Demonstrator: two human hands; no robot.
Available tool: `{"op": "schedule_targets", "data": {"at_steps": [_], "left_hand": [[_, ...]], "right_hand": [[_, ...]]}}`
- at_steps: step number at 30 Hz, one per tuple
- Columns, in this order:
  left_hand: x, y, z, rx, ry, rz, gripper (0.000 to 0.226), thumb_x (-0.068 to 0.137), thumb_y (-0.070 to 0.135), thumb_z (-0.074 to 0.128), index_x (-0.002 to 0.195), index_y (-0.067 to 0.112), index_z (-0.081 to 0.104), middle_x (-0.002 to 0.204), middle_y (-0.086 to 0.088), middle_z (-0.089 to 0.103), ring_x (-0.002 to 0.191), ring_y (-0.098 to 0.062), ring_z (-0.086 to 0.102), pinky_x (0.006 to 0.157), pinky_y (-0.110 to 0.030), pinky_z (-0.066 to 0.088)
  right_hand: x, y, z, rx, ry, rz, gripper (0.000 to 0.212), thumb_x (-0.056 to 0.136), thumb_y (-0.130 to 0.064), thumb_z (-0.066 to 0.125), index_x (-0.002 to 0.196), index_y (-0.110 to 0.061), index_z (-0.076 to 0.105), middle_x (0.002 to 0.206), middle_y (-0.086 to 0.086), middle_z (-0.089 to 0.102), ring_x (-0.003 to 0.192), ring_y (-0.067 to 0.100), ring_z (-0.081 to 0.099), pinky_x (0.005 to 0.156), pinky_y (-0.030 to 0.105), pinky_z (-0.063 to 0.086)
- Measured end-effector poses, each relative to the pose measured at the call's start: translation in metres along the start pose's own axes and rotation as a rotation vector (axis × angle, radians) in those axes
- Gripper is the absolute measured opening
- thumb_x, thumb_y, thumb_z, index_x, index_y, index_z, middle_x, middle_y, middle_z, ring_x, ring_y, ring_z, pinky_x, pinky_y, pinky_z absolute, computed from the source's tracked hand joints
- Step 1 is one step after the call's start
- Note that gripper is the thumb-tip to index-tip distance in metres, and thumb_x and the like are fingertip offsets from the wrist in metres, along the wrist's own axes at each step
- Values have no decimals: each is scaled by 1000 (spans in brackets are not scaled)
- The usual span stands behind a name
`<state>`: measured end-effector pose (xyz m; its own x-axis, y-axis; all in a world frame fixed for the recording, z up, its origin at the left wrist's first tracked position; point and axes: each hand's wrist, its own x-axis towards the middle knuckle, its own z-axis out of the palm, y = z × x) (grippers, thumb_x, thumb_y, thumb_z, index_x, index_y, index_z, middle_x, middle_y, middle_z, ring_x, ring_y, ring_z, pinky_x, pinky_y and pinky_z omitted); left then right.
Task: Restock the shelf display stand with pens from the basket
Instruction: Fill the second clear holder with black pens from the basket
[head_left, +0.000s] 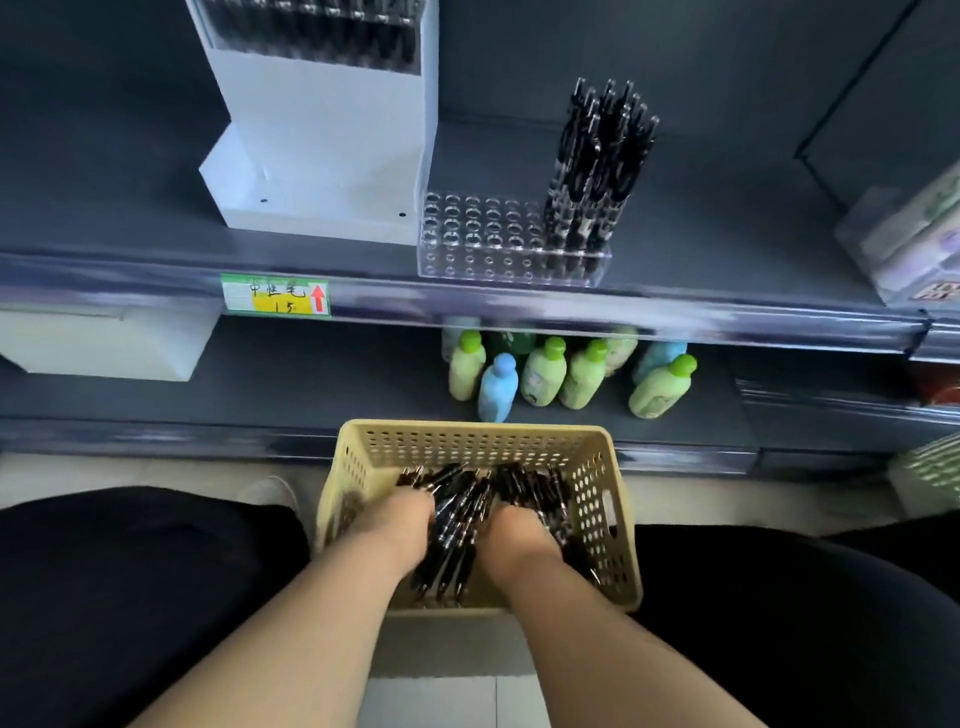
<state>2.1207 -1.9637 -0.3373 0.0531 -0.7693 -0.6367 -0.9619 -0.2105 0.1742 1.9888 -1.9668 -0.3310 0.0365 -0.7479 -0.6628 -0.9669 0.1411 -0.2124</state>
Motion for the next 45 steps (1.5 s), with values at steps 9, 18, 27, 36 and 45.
{"op": "schedule_targets", "data": {"at_steps": [9, 18, 27, 36, 45], "left_hand": [[19, 27, 15, -101, 76, -38, 27, 93, 20, 46, 119, 17, 52, 127, -5, 49, 117, -27, 52, 94, -37, 45], [26, 26, 16, -140, 93, -52, 21, 94, 18, 45, 113, 15, 53, 123, -8, 56, 113, -28, 54, 92, -34, 45], [6, 4, 5, -392, 247, -43, 13, 92, 19, 44, 105, 18, 43, 111, -6, 61, 98, -27, 57, 78, -28, 42], [-42, 6, -21, -671, 537, -74, 26, 93, 11, 52, 118, 7, 54, 114, -7, 61, 107, -26, 56, 83, -25, 40], [-99, 30, -69, -810, 755, 188, 15, 89, 15, 57, 100, 25, 52, 88, 15, 59, 87, -7, 59, 70, -19, 42]], "right_hand": [[34, -7, -6, 366, -29, 175, 28, 96, -19, 46, 111, 1, 61, 109, 13, 63, 92, 25, 61, 53, 14, 43], [53, -5, 17, 479, -58, 162, 30, 93, -29, 49, 66, -15, 46, 102, 16, 68, 86, 29, 64, 84, 38, 53], [36, -29, -3, 463, -62, 110, 42, 88, -37, 55, 116, -5, 61, 118, 11, 63, 112, 25, 58, 92, 26, 44], [-12, -52, -36, 658, 158, -153, 19, 82, -25, 60, 93, -14, 49, 91, 3, 63, 89, 22, 61, 76, 26, 46], [-74, -51, -82, 1117, 467, -357, 42, 88, -13, 48, 129, -21, 38, 80, 2, 60, 70, 18, 58, 67, 32, 47]]}}
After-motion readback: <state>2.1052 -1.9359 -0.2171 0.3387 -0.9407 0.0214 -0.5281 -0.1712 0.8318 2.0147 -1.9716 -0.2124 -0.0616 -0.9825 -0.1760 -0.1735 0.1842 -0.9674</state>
